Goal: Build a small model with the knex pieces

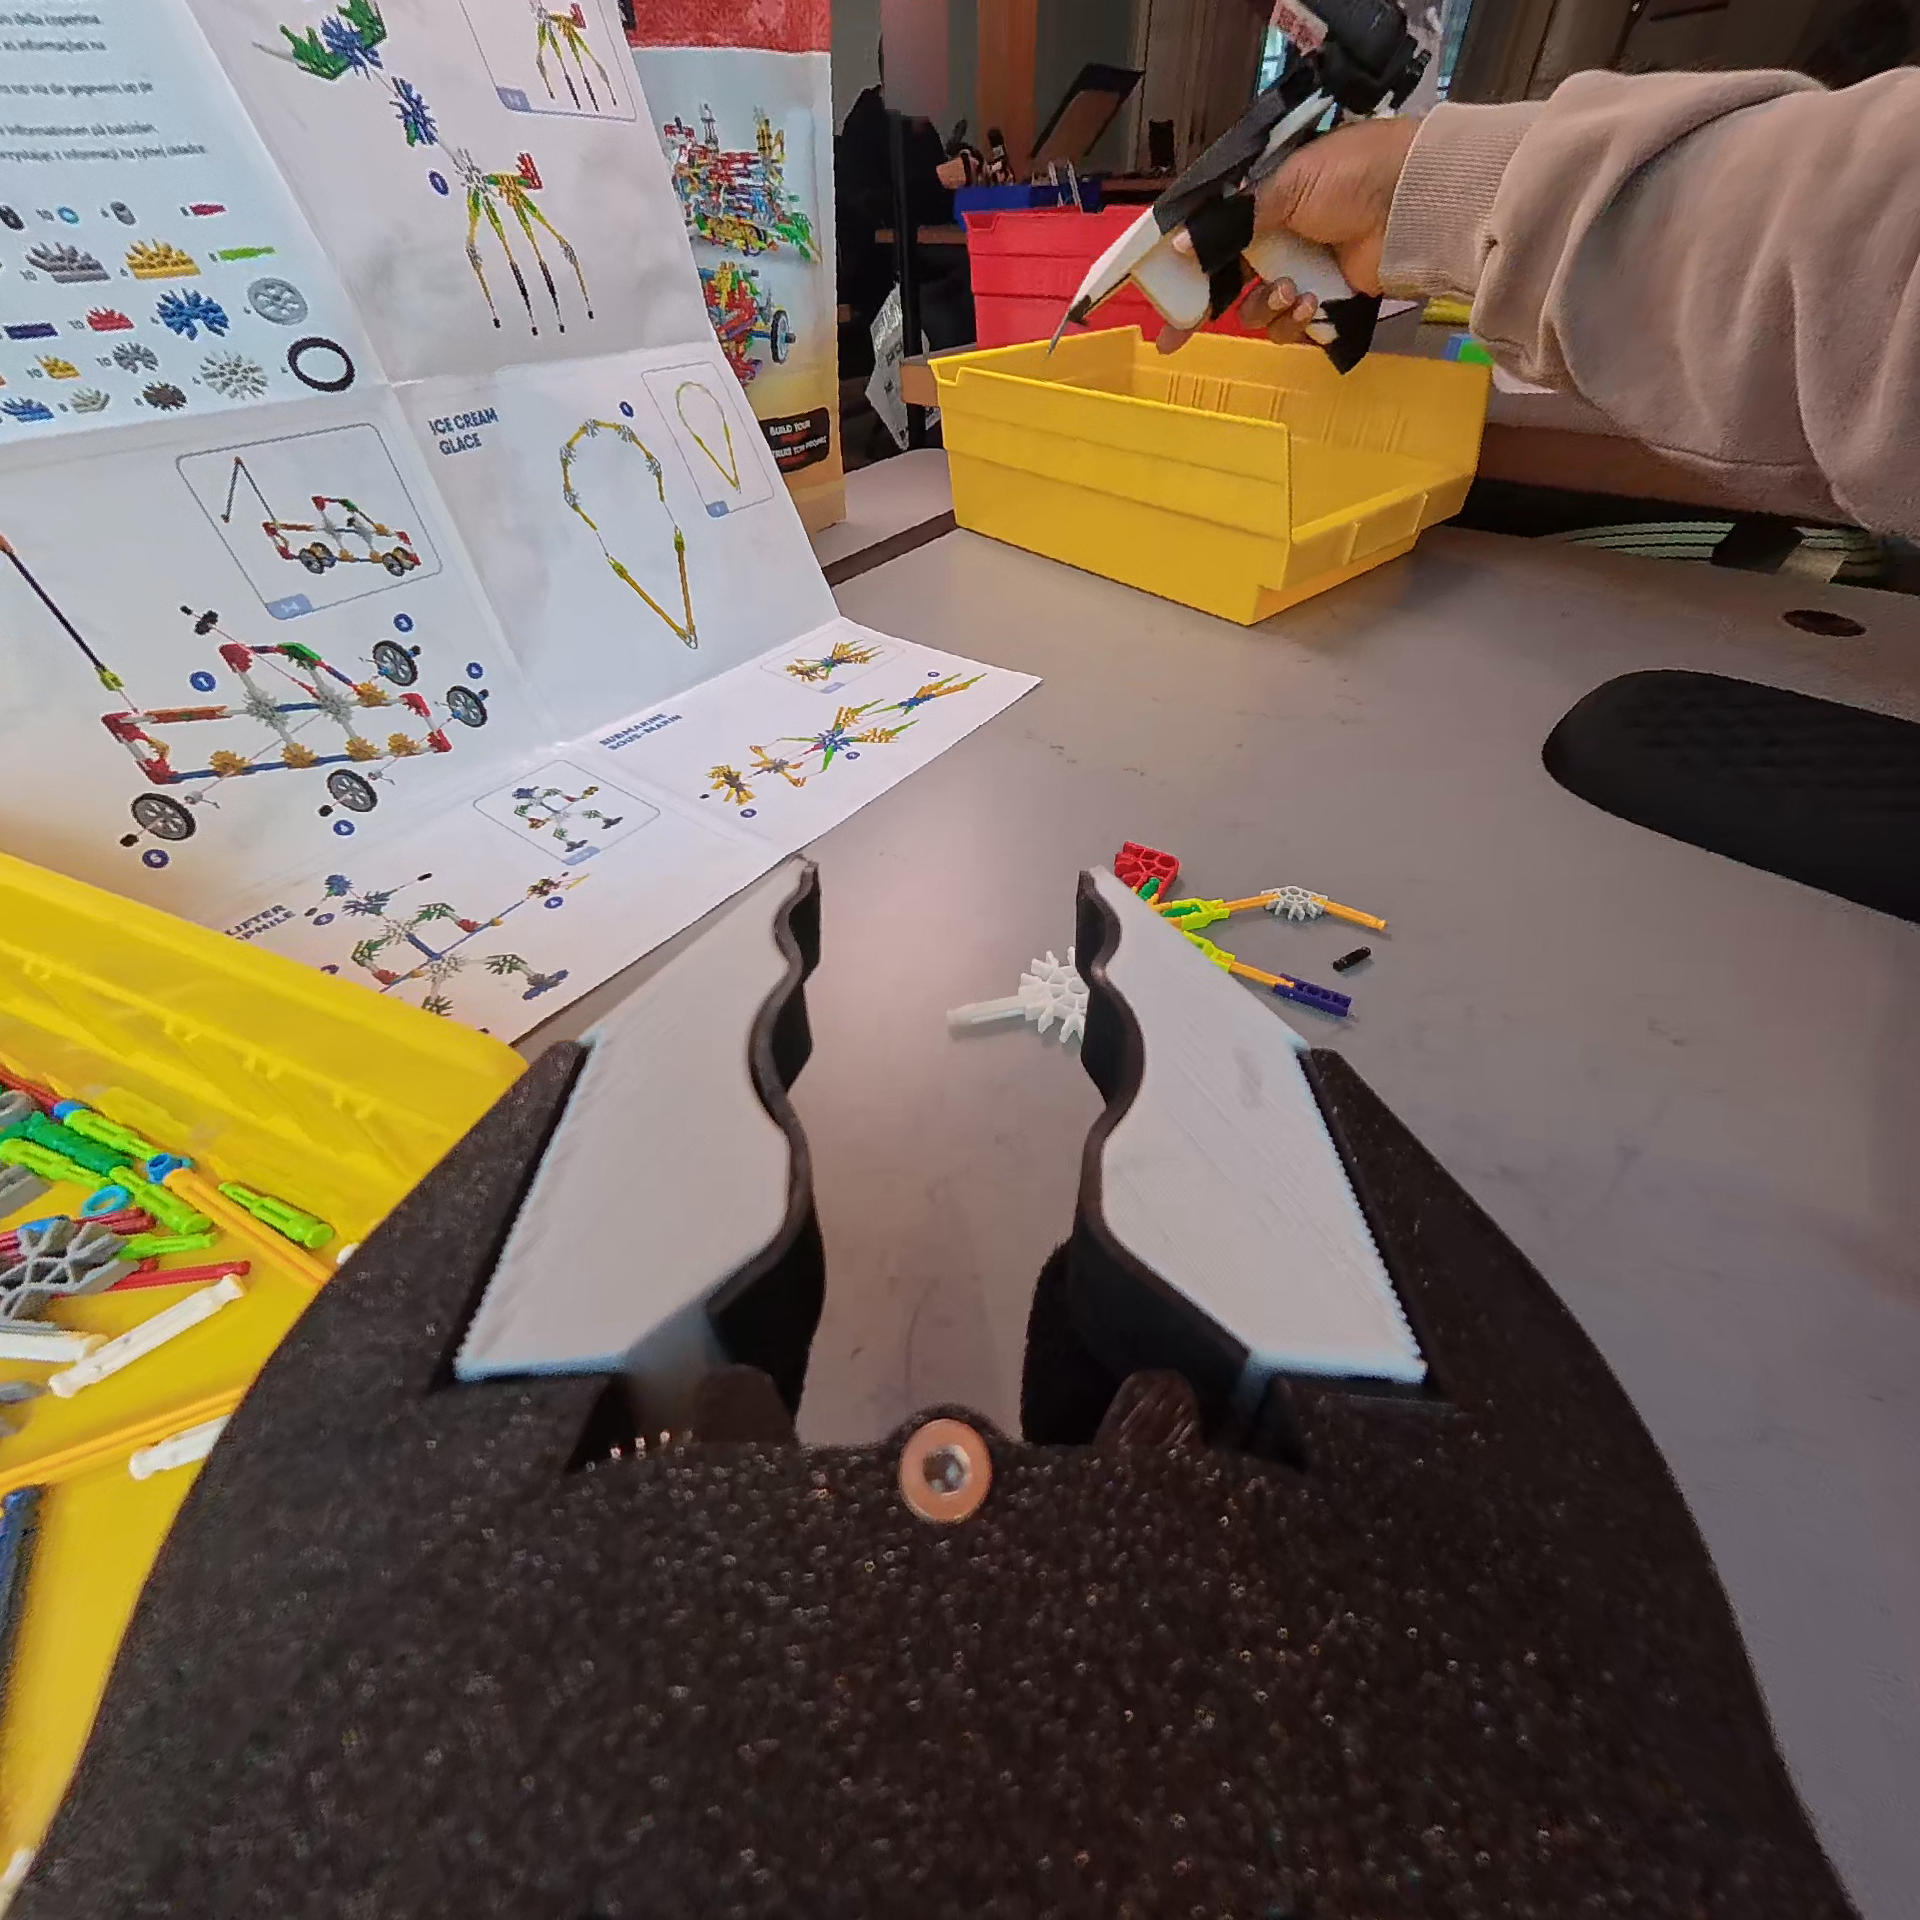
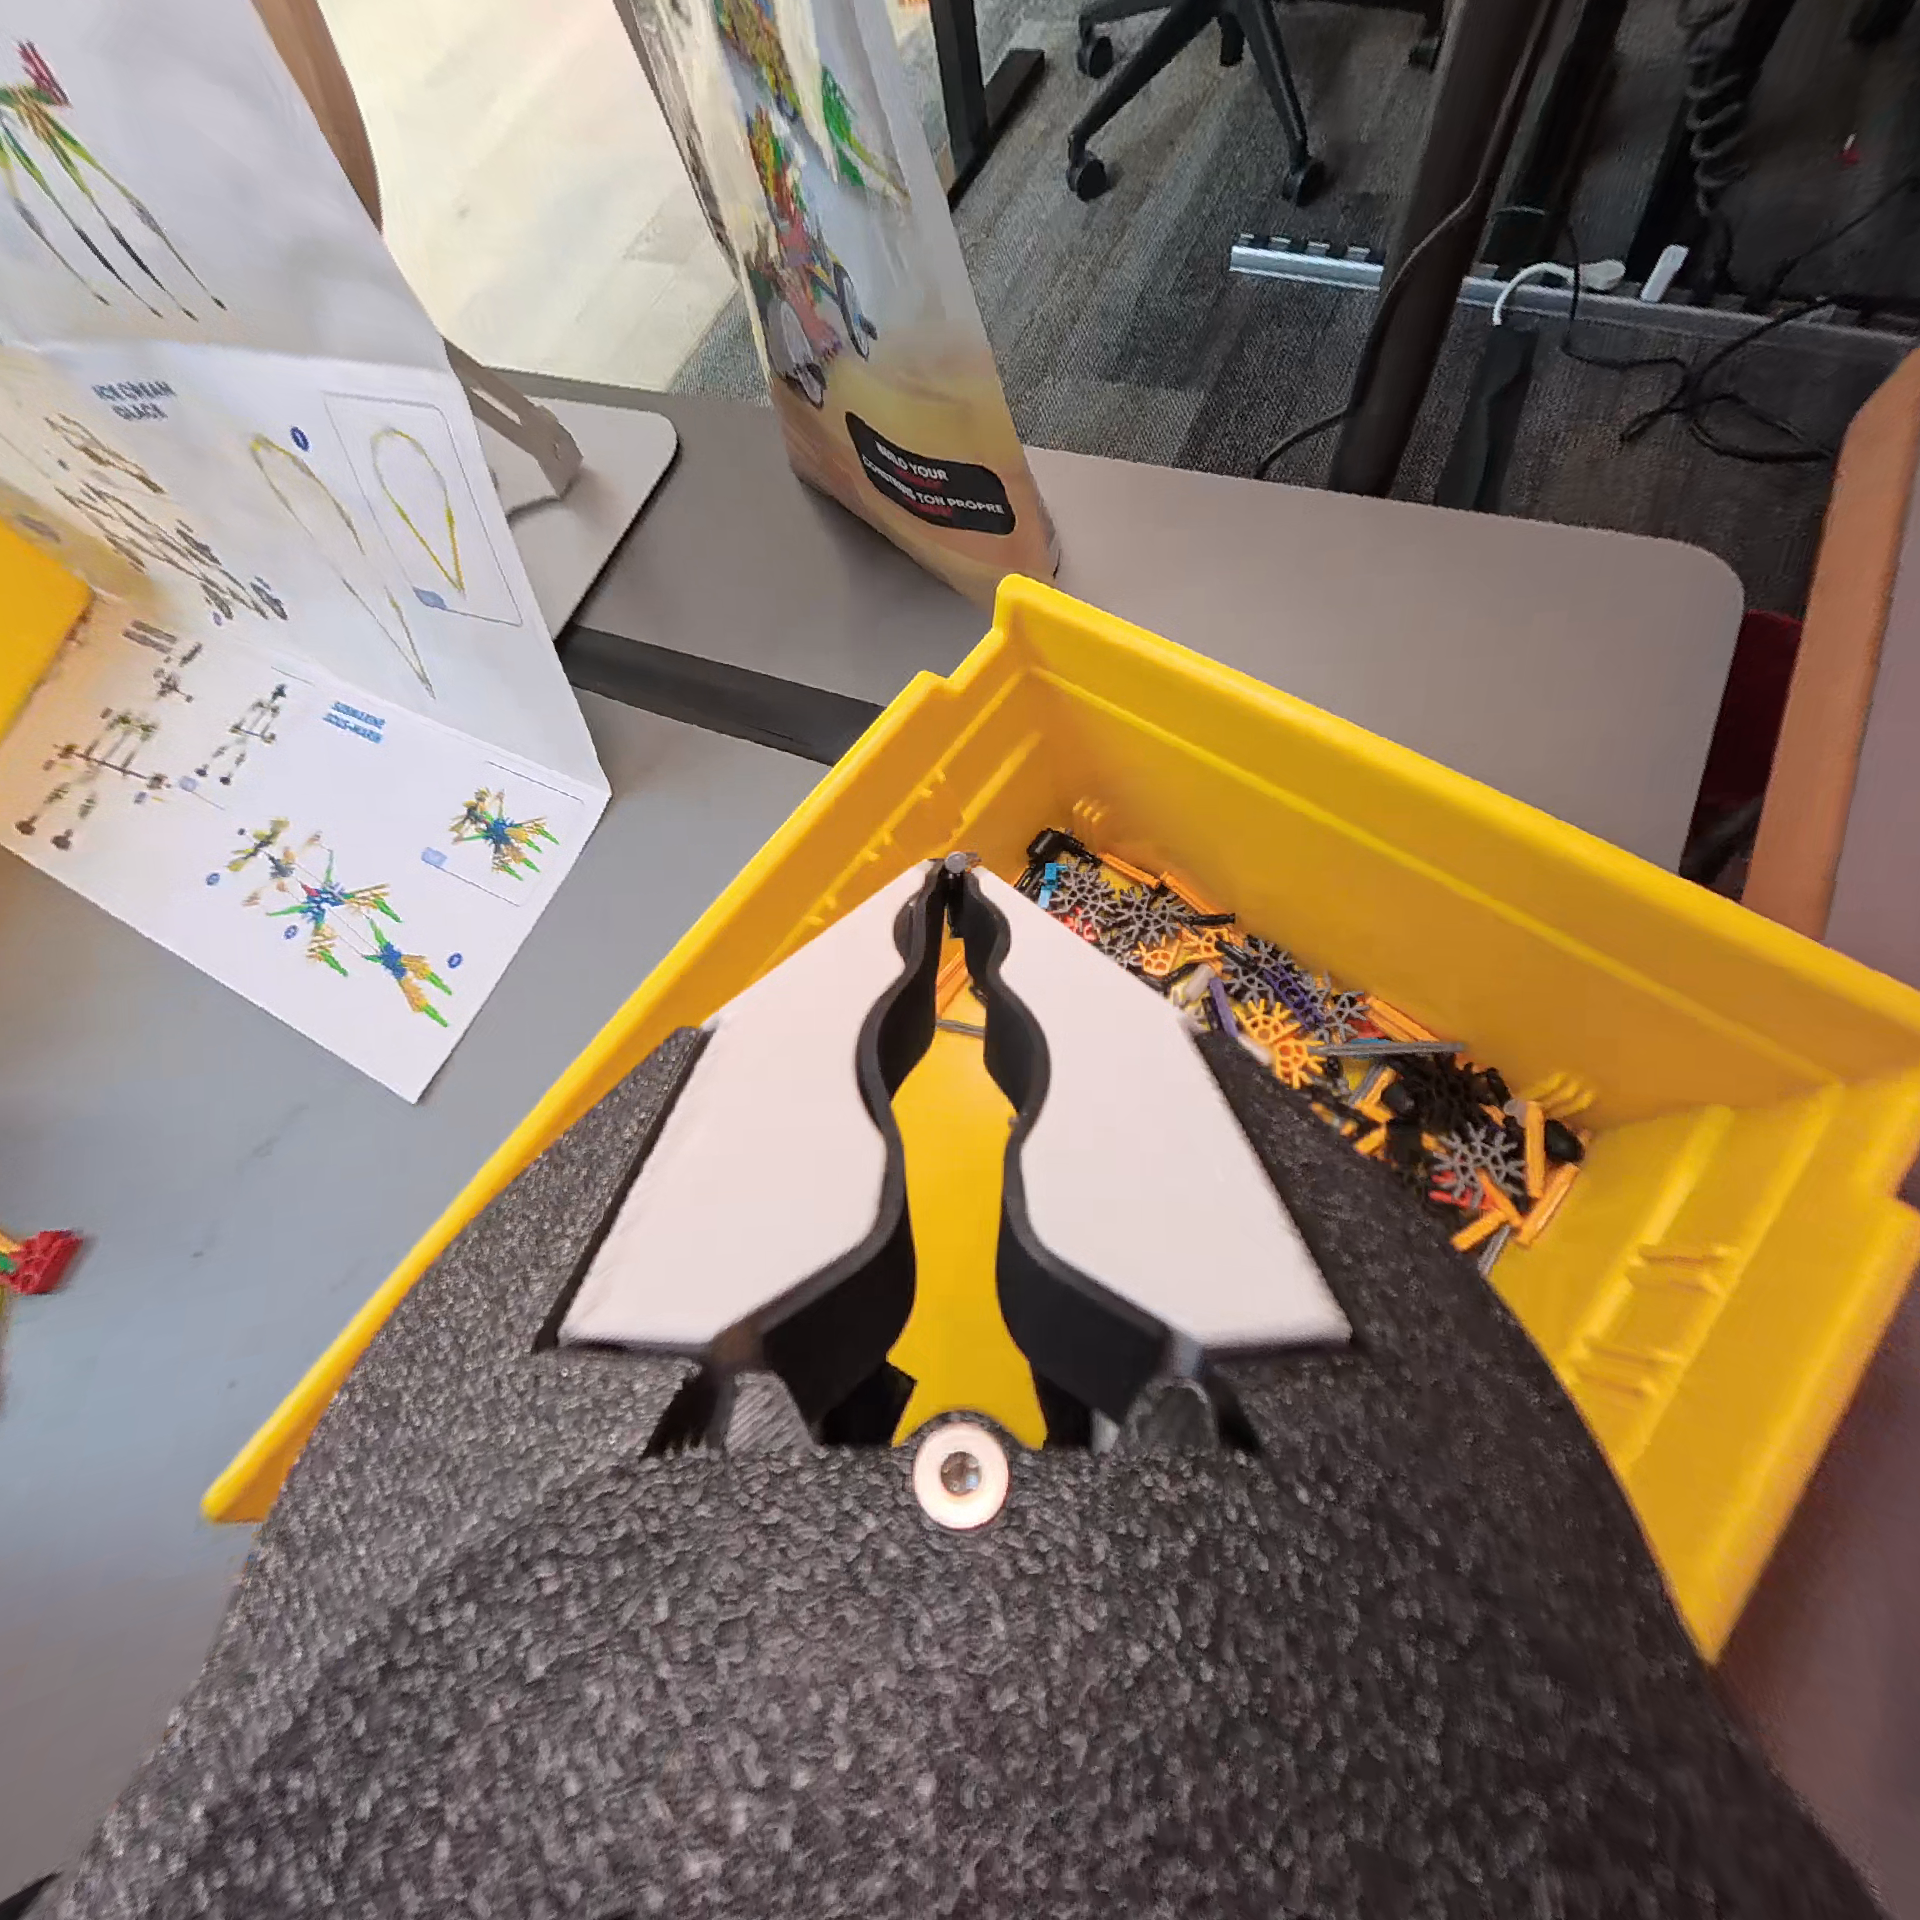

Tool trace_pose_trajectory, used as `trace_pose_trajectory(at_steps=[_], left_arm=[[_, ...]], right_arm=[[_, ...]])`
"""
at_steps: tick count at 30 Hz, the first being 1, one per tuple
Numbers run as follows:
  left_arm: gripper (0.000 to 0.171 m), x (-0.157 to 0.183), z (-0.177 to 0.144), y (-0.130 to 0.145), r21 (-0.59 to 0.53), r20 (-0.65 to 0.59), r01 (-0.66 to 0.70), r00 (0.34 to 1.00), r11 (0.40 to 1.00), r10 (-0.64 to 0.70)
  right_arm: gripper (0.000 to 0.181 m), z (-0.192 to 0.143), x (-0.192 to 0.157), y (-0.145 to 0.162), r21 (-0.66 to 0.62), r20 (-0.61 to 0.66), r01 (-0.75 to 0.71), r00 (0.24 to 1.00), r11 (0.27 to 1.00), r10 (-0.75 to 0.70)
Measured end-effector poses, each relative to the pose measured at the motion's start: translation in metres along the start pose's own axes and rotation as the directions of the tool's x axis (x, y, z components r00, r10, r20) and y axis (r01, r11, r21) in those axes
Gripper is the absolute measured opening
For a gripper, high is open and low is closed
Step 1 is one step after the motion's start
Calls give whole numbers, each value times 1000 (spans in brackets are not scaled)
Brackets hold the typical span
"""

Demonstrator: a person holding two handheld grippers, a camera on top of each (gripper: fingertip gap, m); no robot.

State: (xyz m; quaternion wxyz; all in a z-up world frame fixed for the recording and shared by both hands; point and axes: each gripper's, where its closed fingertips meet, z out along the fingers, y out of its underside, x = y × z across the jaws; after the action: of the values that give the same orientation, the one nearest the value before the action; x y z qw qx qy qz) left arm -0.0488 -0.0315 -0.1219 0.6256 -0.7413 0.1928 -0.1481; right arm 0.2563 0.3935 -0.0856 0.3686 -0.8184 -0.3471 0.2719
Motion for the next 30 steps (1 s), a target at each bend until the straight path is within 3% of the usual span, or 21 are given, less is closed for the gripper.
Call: trace_pose_trajectory(at_steps=[4, 6, 12, 16, 19, 22, 25, 30], left_arm=[[49, 5, 0, -3, 4, -14, -8, 1000, 1000, 8], [49, 8, -1, -3, 1, -16, -24, 1000, 1000, 24], [49, 12, -3, -8, 9, -11, -50, 999, 999, 50], [49, 12, -4, -9, 8, -8, -55, 998, 998, 55], [50, 14, -2, -5, -15, -21, -49, 999, 999, 49], [50, 19, 1, 3, -52, -47, -59, 997, 997, 56], [49, 31, 5, 11, -98, -98, -89, 992, 991, 79], [47, 54, 9, 29, -186, -190, -162, 974, 969, 126]], right_arm=[[1, -17, 13, 23, -131, -124, -137, 985, 982, 121], [1, -22, 22, 41, -248, -203, -18, 979, 969, -34], [1, -28, -24, 26, -121, -57, -6, 998, 993, -1], [1, -43, -99, 12, 28, 108, 72, 991, 997, -75], [1, -49, -175, 30, 71, 238, 140, 959, 988, -153], [1, -44, -258, 79, 35, 367, 204, 908, 978, -203], [1, -26, -334, 150, -80, 461, 272, 863, 959, -206], [1, -2, -419, 237, -162, 528, 437, 796, 885, -296]])
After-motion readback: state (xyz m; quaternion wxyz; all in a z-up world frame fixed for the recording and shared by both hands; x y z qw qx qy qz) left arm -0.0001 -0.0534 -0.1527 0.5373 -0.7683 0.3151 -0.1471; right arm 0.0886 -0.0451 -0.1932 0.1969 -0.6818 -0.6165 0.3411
